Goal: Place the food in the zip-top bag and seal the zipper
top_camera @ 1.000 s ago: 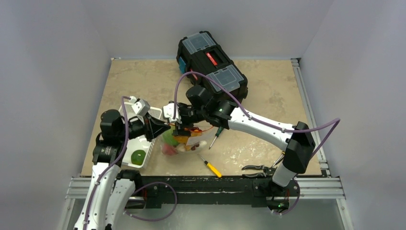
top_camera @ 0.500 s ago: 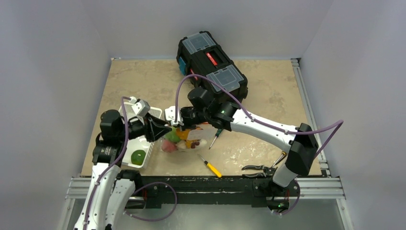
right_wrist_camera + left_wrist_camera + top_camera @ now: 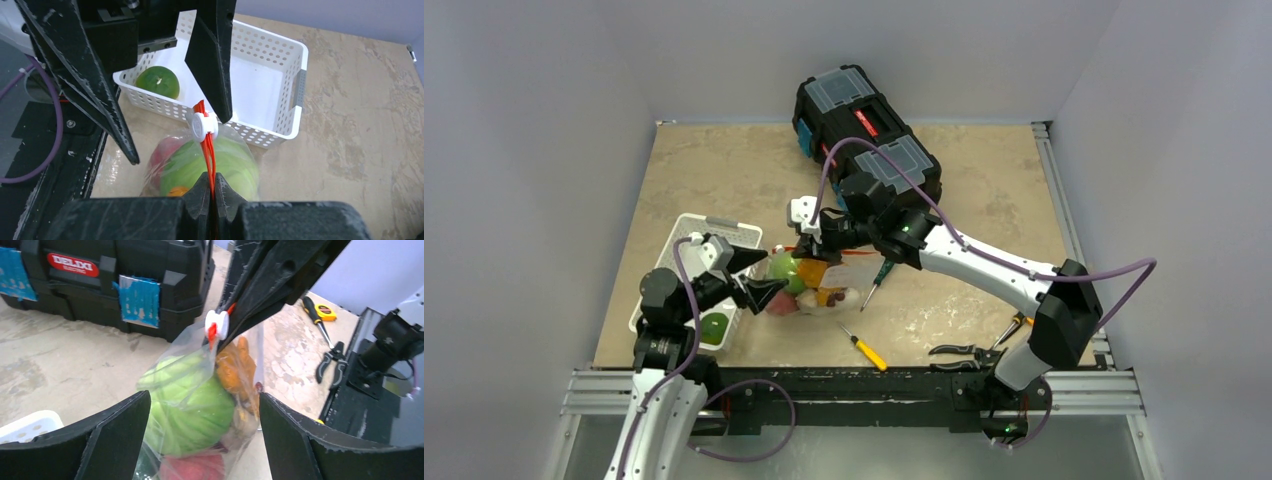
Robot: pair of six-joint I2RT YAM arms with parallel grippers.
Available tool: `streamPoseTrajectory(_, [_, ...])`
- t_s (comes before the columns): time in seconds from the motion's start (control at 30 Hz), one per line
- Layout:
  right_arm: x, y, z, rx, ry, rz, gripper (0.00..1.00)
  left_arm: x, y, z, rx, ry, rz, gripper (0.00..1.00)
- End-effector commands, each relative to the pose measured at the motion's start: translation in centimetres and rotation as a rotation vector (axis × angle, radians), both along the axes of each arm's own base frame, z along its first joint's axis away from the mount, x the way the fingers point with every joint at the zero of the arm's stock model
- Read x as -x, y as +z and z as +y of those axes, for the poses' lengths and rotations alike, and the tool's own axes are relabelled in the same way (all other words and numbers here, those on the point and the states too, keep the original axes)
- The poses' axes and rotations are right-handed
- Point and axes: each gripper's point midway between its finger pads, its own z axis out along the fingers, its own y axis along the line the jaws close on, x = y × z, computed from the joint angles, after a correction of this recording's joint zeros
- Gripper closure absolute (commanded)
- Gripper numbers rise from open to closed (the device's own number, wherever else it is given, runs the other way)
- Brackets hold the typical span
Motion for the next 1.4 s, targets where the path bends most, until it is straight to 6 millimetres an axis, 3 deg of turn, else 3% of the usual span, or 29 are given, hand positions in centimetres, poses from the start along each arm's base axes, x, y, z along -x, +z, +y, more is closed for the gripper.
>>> streamPoseTrajectory(0.0, [0.8, 5.1, 0.8, -0.155, 0.033, -0.032, 1.0, -1.9, 3.1, 1.0, 0.01, 0.101, -0.183, 0.21])
streamPoseTrajectory(0.2, [1.0, 5.8, 0.8, -0.176, 0.045, -0.04, 1.0, -2.7, 4.3, 0.8, -0.051, 0.066, -0.207, 0.28])
streamPoseTrajectory(0.37, [0.9, 6.1, 0.9, -0.185, 0.039, -0.036, 1.0, -2.0, 3.9, -0.7, -0.041, -0.06, -0.2, 0.51])
streamPoseTrajectory(0.43, [0.9, 6.3, 1.0, -0.191, 0.037, -0.031, 1.0, -2.0, 3.3, -0.8, -0.038, -0.075, -0.199, 0.55])
streamPoseTrajectory(0.63, [1.1, 6.5, 1.0, -0.197, 0.049, -0.026, 1.0, -1.7, 3.9, -1.6, 0.019, -0.128, -0.211, 0.61])
streamPoseTrajectory(0.7, [1.3, 6.6, 1.1, -0.198, 0.06, -0.019, 1.0, -1.8, 3.9, -1.9, 0.029, -0.164, -0.186, 0.74])
streamPoseTrajectory(0.77, [1.6, 6.6, 1.1, -0.198, 0.071, -0.011, 1.0, -1.7, 3.8, -2.1, 0.019, -0.19, -0.173, 0.96])
streamPoseTrajectory(0.9, [1.7, 7.0, 1.0, -0.196, 0.07, -0.007, 1.0, -1.4, 3.0, -2.0, -0.026, -0.197, -0.149, 1.0])
streamPoseTrajectory(0.93, [1.5, 7.1, 0.9, -0.195, 0.054, -0.009, 0.93, -1.3, 2.9, -1.9, -0.031, -0.194, -0.148, 1.0])
streamPoseTrajectory(0.97, [1.2, 7.3, 0.8, -0.196, 0.031, -0.007, 0.75, -1.3, 2.8, -1.9, -0.034, -0.186, -0.145, 1.0])
streamPoseTrajectory(1.1, [1.0, 8.7, 0.3, -0.215, -0.008, -0.018, 0.4, -1.0, 2.9, -1.6, -0.031, -0.152, -0.162, 1.0])
streamPoseTrajectory(1.2, [1.8, 9.7, 0.5, -0.252, 0.018, -0.016, 0.35, -0.8, 3.2, -1.5, -0.034, -0.133, -0.186, 1.0])
streamPoseTrajectory(1.37, [1.7, 10.3, 1.7, -0.28, 0.026, -0.003, 0.43, -0.6, 3.5, -1.6, -0.028, -0.139, -0.196, 1.0])
